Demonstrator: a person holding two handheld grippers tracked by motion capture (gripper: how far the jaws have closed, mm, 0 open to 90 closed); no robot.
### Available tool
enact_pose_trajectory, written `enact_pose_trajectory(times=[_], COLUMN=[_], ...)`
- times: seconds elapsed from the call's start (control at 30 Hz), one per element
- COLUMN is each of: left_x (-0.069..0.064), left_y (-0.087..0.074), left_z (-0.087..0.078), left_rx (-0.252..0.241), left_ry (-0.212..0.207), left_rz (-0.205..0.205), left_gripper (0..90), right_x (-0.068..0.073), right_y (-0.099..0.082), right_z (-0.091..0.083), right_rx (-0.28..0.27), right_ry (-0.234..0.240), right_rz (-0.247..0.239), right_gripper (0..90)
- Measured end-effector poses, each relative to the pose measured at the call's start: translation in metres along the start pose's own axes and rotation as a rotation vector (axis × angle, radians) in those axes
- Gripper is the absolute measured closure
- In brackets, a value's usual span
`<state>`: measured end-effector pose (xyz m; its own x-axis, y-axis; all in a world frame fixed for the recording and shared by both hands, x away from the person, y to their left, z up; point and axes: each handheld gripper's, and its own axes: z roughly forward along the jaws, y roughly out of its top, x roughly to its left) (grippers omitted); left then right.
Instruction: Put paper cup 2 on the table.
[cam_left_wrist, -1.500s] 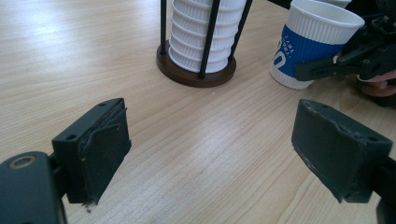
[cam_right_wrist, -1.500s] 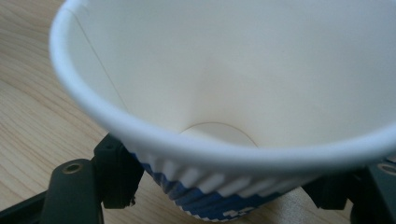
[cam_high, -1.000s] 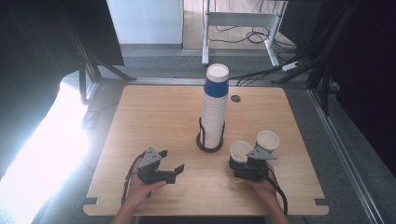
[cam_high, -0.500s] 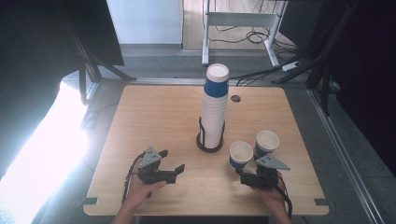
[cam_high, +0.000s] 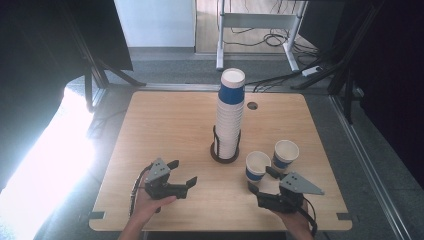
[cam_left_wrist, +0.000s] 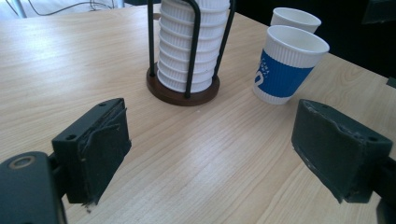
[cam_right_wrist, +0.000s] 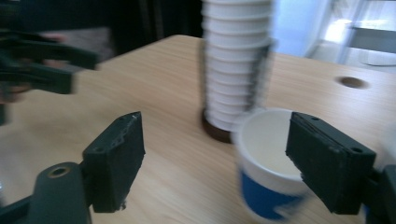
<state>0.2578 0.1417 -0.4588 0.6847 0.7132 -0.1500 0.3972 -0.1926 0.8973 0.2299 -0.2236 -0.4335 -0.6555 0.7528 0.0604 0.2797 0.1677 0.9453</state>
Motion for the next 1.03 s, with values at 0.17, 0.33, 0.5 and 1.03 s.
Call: enact_pose_trajectory(times=[0.17, 0.33, 0.5, 1.03], left_x=[-0.005, -0.008, -0.011, -0.009], left_y=[0.001, -0.001, -0.002, -0.003], left_z=[0.001, 0.004, 0.005, 0.005], left_rx=[0.012, 0.033, 0.042, 0.055], left_ry=[0.002, 0.002, 0.002, 0.011], left_rz=[0.018, 0.034, 0.043, 0.028], left_gripper=[11.5, 11.6, 11.6, 11.6], right_x=[0.016, 0.026, 0.029, 0.029], right_y=[0.002, -0.003, -0.012, -0.011], right_z=[0.026, 0.046, 0.049, 0.047], right_rx=[0.017, 0.053, 0.075, 0.05], right_ry=[0.088, 0.157, 0.187, 0.202], right_rz=[-0.01, -0.022, -0.034, -0.042], right_gripper=[23.3, 25.4, 26.2, 24.5])
